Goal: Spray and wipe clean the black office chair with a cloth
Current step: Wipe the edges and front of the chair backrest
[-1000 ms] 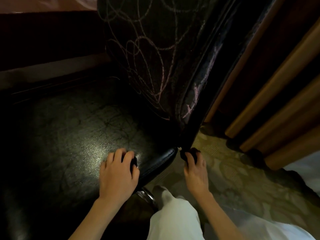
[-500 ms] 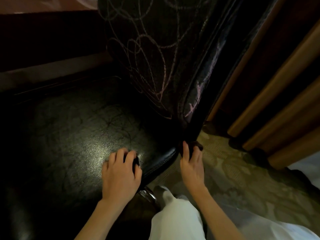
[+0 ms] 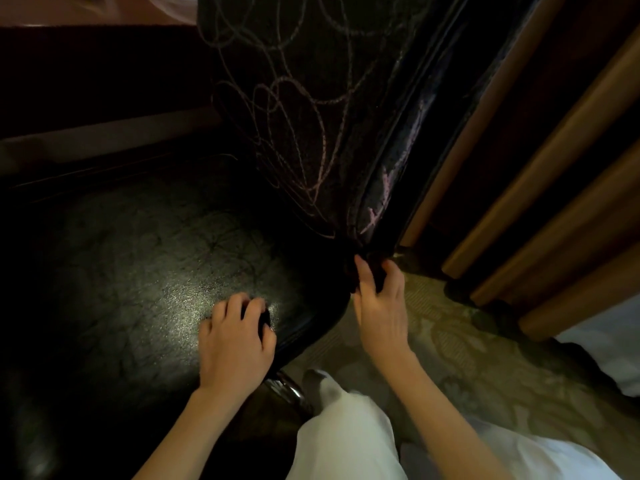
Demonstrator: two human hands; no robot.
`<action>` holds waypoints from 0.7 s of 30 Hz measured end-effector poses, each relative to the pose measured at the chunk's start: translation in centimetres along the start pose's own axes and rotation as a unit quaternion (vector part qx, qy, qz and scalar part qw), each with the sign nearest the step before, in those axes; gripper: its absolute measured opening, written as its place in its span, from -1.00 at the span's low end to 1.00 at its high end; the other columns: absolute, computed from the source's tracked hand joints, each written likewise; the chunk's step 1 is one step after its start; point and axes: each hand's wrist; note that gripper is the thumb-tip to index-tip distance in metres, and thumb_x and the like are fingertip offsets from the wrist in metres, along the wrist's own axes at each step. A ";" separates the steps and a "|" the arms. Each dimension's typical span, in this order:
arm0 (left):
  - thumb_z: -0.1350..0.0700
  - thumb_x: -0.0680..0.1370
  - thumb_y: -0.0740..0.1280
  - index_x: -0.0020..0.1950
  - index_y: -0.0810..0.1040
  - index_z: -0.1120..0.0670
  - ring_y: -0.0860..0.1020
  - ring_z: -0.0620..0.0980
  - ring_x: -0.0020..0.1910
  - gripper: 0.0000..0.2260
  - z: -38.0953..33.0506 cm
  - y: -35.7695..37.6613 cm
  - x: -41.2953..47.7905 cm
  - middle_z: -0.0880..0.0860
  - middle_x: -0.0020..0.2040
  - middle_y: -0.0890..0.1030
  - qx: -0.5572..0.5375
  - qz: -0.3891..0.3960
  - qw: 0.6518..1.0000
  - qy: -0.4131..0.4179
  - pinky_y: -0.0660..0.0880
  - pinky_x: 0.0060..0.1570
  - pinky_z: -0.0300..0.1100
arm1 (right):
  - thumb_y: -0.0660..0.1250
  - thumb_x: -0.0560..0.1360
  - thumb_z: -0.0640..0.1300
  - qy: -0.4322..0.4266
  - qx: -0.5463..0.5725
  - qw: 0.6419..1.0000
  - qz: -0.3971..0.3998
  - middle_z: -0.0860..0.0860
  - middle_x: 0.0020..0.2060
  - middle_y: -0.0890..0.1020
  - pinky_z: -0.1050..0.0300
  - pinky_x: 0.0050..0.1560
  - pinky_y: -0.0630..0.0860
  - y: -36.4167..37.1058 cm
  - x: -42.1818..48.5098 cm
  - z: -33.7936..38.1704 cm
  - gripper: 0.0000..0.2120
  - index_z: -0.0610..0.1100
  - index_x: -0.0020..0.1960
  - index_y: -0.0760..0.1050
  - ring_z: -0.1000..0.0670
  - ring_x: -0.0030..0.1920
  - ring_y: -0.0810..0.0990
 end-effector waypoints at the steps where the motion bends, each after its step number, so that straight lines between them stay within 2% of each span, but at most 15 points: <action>1: -0.02 0.49 0.25 0.19 0.50 -0.01 0.43 0.01 0.15 -0.71 0.0 0.0 -0.1 -0.02 0.18 0.48 -0.003 -0.002 1.000 0.000 0.41 0.07 -0.04 | 0.42 0.31 -0.34 0.012 -0.022 1.000 -0.002 -0.25 0.15 0.29 -0.08 -0.11 0.58 0.6 0.0 0.2 -0.36 -0.18 0.34 0.30 -0.25 0.05 0.42; 5: -0.05 0.50 0.22 0.20 0.48 -0.03 0.42 -0.02 0.16 -0.70 0.3 0.0 0.0 -0.04 0.19 0.47 -0.003 0.002 1.000 0.005 0.41 0.07 -0.08 | 0.39 0.28 -0.45 0.059 -0.055 0.997 0.013 -0.26 0.14 0.30 -0.13 -0.08 0.57 2.7 -1.7 0.8 -0.25 -0.17 0.41 0.25 -0.24 0.05 0.36; 11: -0.03 0.47 0.26 0.15 0.52 -0.01 0.45 0.00 0.11 -0.72 0.6 0.4 0.0 -0.02 0.14 0.50 -0.001 -0.016 1.000 0.006 0.44 0.01 -0.08 | 0.46 0.16 -0.45 0.064 -0.032 0.995 0.071 -0.26 0.14 0.32 -0.13 -0.18 0.58 4.0 -3.2 1.0 -0.20 -0.20 0.37 0.34 -0.26 0.06 0.33; 14: -0.03 0.47 0.27 0.15 0.52 -0.01 0.45 0.00 0.12 -0.72 0.7 0.6 -0.1 -0.02 0.14 0.51 -0.008 -0.021 1.000 0.007 0.44 0.03 -0.06 | 0.48 0.22 -0.38 0.050 0.003 0.997 0.065 -0.23 0.15 0.30 -0.09 -0.27 0.61 3.1 -2.9 0.6 -0.32 -0.21 0.32 0.41 -0.23 0.07 0.33; 16: -0.02 0.46 0.28 0.15 0.52 0.00 0.46 0.01 0.11 -0.72 0.7 0.6 -0.1 -0.01 0.13 0.51 -0.004 -0.025 1.000 0.008 0.45 0.02 -0.05 | 0.45 0.31 -0.33 0.050 0.020 0.998 0.020 -0.23 0.17 0.28 -0.06 -0.21 0.60 1.9 -2.1 0.6 -0.44 -0.20 0.29 0.43 -0.22 0.10 0.33; 18: -0.02 0.45 0.30 0.14 0.53 0.01 0.47 0.02 0.11 -0.71 0.7 0.6 -0.1 0.00 0.13 0.52 -0.001 -0.029 1.000 0.008 0.45 0.00 -0.04 | 0.35 0.41 -0.27 0.033 0.020 0.999 -0.031 -0.23 0.17 0.27 -0.04 -0.13 0.56 0.9 -0.6 0.6 -0.56 -0.17 0.27 0.41 -0.21 0.10 0.32; 21: -0.01 0.45 0.31 0.14 0.53 0.01 0.47 0.03 0.11 -0.71 0.7 0.7 -0.2 0.01 0.13 0.52 -0.005 -0.028 1.000 0.007 0.45 0.01 -0.04 | 0.24 0.43 -0.20 0.020 -0.015 0.999 -0.047 -0.19 0.14 0.27 -0.01 -0.18 0.56 0.8 0.8 0.1 -0.63 -0.15 0.24 0.43 -0.18 0.06 0.33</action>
Point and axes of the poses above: each hand's wrist, its own x-axis towards the middle knuckle, its own y-axis out of the palm, z = x × y
